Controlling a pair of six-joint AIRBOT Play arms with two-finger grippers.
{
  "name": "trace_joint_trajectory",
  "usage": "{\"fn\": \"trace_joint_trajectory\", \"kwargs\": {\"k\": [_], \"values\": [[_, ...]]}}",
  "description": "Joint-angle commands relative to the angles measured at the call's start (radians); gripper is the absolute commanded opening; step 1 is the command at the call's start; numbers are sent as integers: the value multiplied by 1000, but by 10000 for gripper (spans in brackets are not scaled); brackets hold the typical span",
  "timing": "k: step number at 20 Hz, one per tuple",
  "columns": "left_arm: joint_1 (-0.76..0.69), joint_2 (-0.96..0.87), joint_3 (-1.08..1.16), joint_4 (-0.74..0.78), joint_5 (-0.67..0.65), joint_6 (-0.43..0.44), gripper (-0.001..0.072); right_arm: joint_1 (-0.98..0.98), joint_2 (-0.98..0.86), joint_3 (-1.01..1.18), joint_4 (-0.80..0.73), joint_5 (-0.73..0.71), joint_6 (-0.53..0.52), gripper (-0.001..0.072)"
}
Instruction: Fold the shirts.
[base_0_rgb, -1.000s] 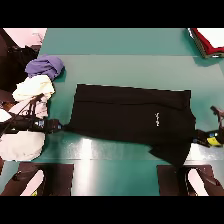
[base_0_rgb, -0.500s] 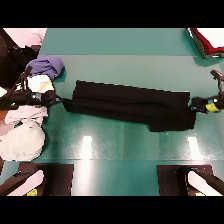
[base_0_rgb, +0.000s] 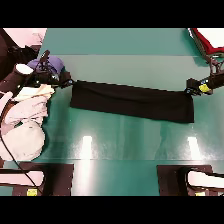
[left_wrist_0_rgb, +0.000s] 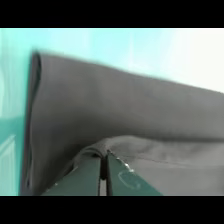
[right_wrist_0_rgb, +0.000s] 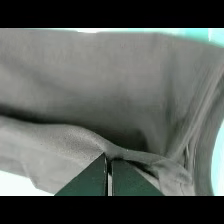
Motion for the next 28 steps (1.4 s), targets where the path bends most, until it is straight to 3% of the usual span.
{"fn": "trace_joint_trajectory", "kwargs": {"k": [1, 4, 5, 6, 7, 11, 13, 15, 17, 23, 26, 28], "values": [[-10, -55, 62, -3, 95, -34, 25, 0, -81, 65, 1, -5, 8, 22], [-10, -70, 62, -3, 117, -31, 29, 0, -100, 71, 10, -40, 23, 32], [-10, -71, 63, -5, 127, -32, 251, -5, -103, 71, 14, -56, 66, 174], [-10, -71, 66, -19, 128, -38, 549, -20, -104, 71, 58, -75, 77, 395], [-7, -71, 75, -33, 114, -50, 556, -43, -104, 71, 120, -87, 76, 472], [-8, -71, 174, -37, -65, -49, 532, -170, -86, 56, 240, 50, -26, 473], [-11, -71, 195, -40, -171, -24, 42, -232, -46, -19, 240, 90, -84, 482], [-40, -71, 193, -16, -228, 8, 26, -296, -4, -121, 241, 68, -138, 605], [-84, -71, 188, 0, -262, 8, 26, -350, 10, -212, 247, 28, -179, 674], [-228, -71, 186, 0, -274, 2, 26, -400, -148, -286, 420, 13, -344, 652], [-281, -71, 187, 0, -262, -9, 26, -377, -204, -272, 452, 1, -367, 649], [-314, -71, 186, 1, -225, -35, 26, -349, -227, -242, 452, 13, -370, 569]]}}
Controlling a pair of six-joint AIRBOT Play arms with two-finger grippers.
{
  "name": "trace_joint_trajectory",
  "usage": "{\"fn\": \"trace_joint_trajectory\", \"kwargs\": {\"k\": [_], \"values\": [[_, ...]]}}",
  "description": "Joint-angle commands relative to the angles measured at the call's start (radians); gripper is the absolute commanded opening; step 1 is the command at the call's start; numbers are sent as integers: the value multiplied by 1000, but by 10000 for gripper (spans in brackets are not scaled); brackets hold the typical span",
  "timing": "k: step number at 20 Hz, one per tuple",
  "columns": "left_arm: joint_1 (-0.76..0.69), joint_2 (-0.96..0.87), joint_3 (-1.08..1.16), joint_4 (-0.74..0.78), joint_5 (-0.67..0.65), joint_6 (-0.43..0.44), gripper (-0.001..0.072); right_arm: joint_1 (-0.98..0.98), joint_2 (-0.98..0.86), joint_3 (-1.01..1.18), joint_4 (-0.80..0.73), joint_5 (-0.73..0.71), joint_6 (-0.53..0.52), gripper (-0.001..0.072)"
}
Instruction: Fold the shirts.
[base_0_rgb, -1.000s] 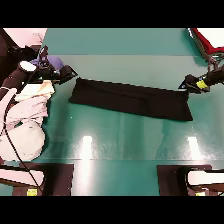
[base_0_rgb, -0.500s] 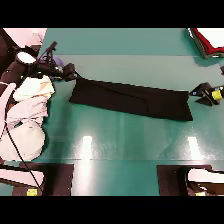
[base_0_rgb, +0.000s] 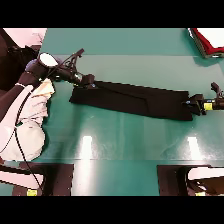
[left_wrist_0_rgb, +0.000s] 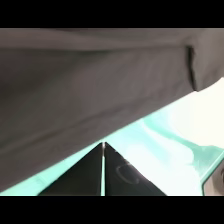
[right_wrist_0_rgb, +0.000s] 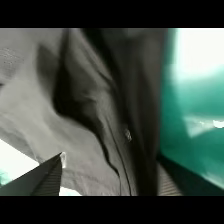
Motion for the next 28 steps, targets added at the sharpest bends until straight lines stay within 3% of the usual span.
{"fn": "trace_joint_trajectory", "kwargs": {"k": [1, 6, 9, 17, 28], "values": [[-65, -1, 1, 2, 53, -36, 25, 39, -48, 34, 16, -10, -35, 567], [-150, -50, 2, 0, 183, -60, 25, 107, -47, 139, 15, 62, -35, 23], [-174, -121, 40, -18, 224, -75, 25, 137, -14, 208, 16, 127, -10, 21], [-251, -430, 410, -21, 210, -105, 25, 330, 148, 518, 17, 200, 240, 20], [-264, -499, 476, 26, 182, -108, 25, 674, -31, 975, 16, 220, 362, 20]]}}
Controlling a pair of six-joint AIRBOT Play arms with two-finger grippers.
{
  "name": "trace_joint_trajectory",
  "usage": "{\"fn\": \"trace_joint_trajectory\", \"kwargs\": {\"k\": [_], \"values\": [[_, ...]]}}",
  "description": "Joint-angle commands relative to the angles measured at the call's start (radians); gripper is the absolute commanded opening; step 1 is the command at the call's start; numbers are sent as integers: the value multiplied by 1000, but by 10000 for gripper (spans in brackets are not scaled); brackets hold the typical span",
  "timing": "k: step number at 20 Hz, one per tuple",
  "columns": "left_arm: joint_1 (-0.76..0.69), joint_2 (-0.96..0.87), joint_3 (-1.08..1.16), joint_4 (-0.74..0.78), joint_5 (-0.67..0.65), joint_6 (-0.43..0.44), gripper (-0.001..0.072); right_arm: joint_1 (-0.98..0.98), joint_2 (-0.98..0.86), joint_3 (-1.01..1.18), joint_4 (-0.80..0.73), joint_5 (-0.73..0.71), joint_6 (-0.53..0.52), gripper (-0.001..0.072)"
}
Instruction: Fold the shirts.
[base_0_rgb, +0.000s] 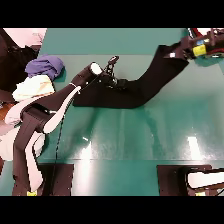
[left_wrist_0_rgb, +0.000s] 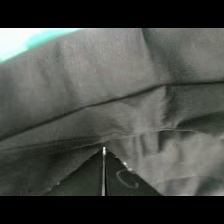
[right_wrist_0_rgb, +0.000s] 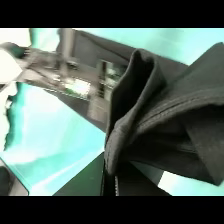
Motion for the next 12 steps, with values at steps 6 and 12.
{"fn": "trace_joint_trajectory", "kwargs": {"k": [6, 12], "values": [[68, 25, 8, 54, -106, 0, 25, 177, -59, 39, 1, -120, 5, 20], [243, 198, 21, 195, -198, 37, 25, 296, -62, -29, 1, -253, -100, 21]]}}
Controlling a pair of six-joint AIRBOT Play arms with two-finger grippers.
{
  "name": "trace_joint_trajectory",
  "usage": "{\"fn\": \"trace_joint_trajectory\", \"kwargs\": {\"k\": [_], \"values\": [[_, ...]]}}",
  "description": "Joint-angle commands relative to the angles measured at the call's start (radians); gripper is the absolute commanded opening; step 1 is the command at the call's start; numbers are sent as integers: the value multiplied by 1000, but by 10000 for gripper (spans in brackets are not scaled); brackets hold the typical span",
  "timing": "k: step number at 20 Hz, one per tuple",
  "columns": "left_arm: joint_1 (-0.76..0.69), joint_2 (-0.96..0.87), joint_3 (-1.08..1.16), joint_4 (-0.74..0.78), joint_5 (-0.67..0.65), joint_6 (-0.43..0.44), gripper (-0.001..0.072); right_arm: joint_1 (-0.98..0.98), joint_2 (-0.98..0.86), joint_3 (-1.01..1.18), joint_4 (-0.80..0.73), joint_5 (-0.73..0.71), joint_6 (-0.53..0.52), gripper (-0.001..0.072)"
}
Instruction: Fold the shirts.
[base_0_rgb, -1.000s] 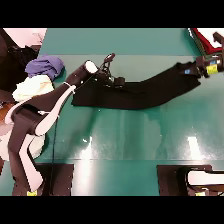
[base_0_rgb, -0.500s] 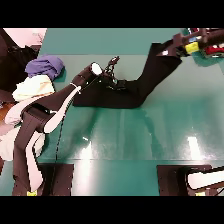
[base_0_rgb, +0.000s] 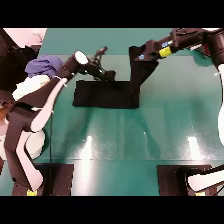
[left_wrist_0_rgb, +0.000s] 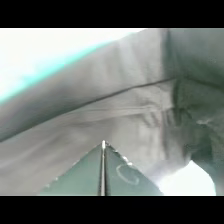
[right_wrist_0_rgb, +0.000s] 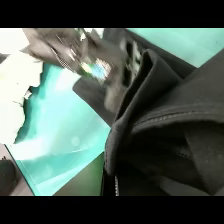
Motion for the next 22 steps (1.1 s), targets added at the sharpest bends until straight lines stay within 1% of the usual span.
{"fn": "trace_joint_trajectory", "kwargs": {"k": [1, 3, 5, 6, 7, 8, 9, 10, 11, 12, 14, 16, 18, 19, 20, 22], "values": [[117, 104, 3, 89, -83, 35, 25, 89, -14, -18, 2, -124, -67, 20], [189, 159, 3, 106, -126, 37, 25, 158, -60, 9, 2, -178, -85, 23], [256, 211, 3, 106, -164, 37, 25, 234, -148, 71, 2, -238, -109, 24], [286, 233, 4, 105, -178, 35, 25, 275, -200, 97, 2, -289, -135, 43], [312, 253, 7, 105, -192, 34, 26, 311, -243, 111, 8, -343, -162, 201], [333, 271, 8, 105, -203, 33, 25, 346, -285, 118, 36, -401, -191, 387], [351, 285, 10, 105, -211, 33, 26, 371, -315, 118, 104, -442, -238, 404], [365, 298, 10, 104, -216, 33, 26, 391, -336, 117, 182, -462, -282, 487], [375, 307, 10, 103, -222, 33, 26, 400, -341, 116, 233, -454, -319, 516], [383, 315, 11, 103, -228, 33, 25, 398, -331, 116, 228, -427, -333, 516], [383, 321, 10, 102, -251, 33, 26, 355, -288, 114, 143, -303, -318, 513], [383, 321, 10, 100, -288, 34, 25, 272, -198, 13, 37, -183, -241, 510], [383, 321, 10, 99, -293, 34, 26, 172, -111, -133, -79, -100, -194, 510], [383, 321, 10, 99, -293, 34, 26, 120, -74, -211, -116, -87, -156, 511], [383, 321, 10, 98, -294, 34, 25, 60, -37, -301, -122, -89, -141, 510], [383, 321, 9, 98, -298, 34, 25, -51, 18, -465, -105, -152, -82, 511]]}}
